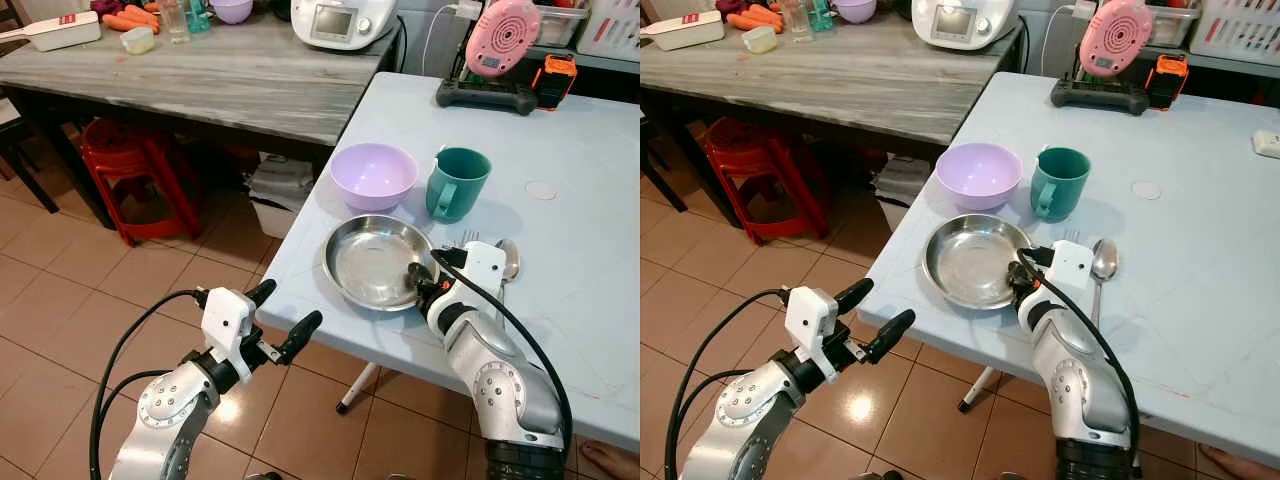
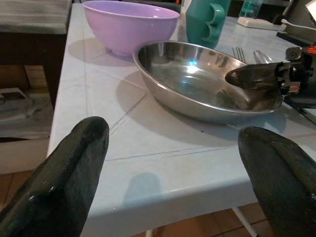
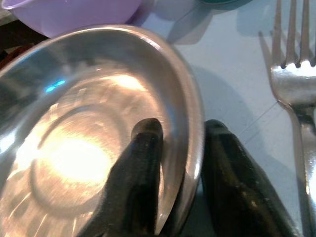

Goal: Setting the table

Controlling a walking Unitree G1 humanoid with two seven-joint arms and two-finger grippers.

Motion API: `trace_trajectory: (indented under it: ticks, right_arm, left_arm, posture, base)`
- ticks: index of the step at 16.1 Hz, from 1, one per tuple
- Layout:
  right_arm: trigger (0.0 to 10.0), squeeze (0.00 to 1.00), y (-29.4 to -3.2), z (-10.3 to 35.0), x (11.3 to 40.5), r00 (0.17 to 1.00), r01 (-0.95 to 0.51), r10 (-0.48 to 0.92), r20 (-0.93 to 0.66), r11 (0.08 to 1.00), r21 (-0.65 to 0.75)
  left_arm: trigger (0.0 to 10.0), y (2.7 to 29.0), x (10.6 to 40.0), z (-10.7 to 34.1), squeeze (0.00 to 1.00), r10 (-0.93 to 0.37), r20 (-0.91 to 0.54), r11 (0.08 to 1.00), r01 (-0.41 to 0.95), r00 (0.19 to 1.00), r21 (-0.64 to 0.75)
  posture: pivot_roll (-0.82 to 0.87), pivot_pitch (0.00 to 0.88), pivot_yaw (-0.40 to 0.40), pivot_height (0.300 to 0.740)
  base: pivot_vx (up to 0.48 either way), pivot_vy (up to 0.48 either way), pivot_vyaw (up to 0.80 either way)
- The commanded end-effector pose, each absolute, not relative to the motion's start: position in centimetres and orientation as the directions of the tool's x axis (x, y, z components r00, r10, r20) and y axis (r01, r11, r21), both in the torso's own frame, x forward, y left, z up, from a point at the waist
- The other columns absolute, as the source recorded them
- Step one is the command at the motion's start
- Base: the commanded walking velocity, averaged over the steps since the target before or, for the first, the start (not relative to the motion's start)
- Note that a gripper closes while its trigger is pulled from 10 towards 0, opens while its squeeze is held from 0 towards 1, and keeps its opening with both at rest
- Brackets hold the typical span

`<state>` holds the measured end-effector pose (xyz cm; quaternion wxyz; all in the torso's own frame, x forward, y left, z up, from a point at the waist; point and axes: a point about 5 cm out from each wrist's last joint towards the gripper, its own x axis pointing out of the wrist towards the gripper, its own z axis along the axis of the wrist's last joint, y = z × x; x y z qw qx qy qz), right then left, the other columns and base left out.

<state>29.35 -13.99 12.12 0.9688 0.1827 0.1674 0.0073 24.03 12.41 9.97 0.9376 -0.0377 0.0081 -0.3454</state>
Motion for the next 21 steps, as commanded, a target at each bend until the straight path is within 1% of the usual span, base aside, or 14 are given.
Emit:
trace_trajectory:
  ticks: [1,6,10,13,14,15,17,21]
  right_arm:
    - [0.0,0.0,-13.6,11.1,29.1,0.922,0.057,0.093,-0.377,0.928,0.368]
    - [0.0,0.0,-13.6,11.0,29.1,0.918,0.072,0.089,-0.385,0.92,0.384]
    - [0.0,0.0,-14.0,11.5,29.3,0.927,0.123,0.042,-0.372,0.904,0.409]
    - [0.0,0.0,-14.4,13.3,29.2,0.957,0.128,0.0,-0.29,0.897,0.423]
    - [0.0,0.0,-14.5,13.8,29.0,0.965,0.111,-0.015,-0.26,0.927,0.359]
    - [10.0,0.0,-14.5,14.3,28.7,0.974,0.092,-0.029,-0.224,0.956,0.278]
    - [10.0,0.0,-14.3,15.2,28.0,0.987,0.081,-0.049,-0.154,0.974,0.213]
    - [10.0,0.0,-14.6,15.9,26.8,0.995,0.094,-0.082,-0.065,0.974,0.207]
  left_arm:
    - [10.0,12.4,23.9,10.3,0.0,-0.66,0.017,0.748,0.659,0.751,-0.07]
    - [10.0,12.3,23.8,10.2,0.0,-0.664,0.015,0.745,0.663,0.747,-0.074]
    - [10.0,12.4,24.1,10.3,0.0,-0.654,0.018,0.754,0.653,0.757,-0.071]
    - [10.0,13.5,25.2,10.0,0.0,-0.542,-0.01,0.838,0.54,0.84,-0.08]
    - [10.0,13.9,25.5,9.8,0.0,-0.502,-0.022,0.862,0.498,0.865,-0.091]
    - [10.0,14.3,25.8,9.5,0.0,-0.467,-0.034,0.881,0.461,0.884,-0.102]
    - [10.0,14.6,26.3,9.3,0.0,-0.422,-0.042,0.902,0.415,0.906,-0.122]
    - [10.0,14.9,27.2,9.4,0.0,-0.363,-0.039,0.923,0.353,0.931,-0.152]
  posture:
    - [-0.13,0.122,0.025,0.74]
    - [-0.13,0.122,0.025,0.74]
    - [-0.13,0.115,0.025,0.74]
    - [-0.13,0.11,0.022,0.74]
    - [-0.13,0.11,0.022,0.74]
    - [-0.14,0.107,0.023,0.74]
    - [-0.14,0.107,0.023,0.74]
    - [-0.15,0.109,0.027,0.74]
  base:
    - [0.0,0.0,0.0]
    - [0.0,0.0,0.0]
    - [0.0,0.0,0.0]
    - [0.0,0.0,0.0]
    - [0.0,0.0,0.0]
    - [0.0,0.0,0.0]
    - [0.0,0.0,0.0]
    - [0.0,0.0,0.0]
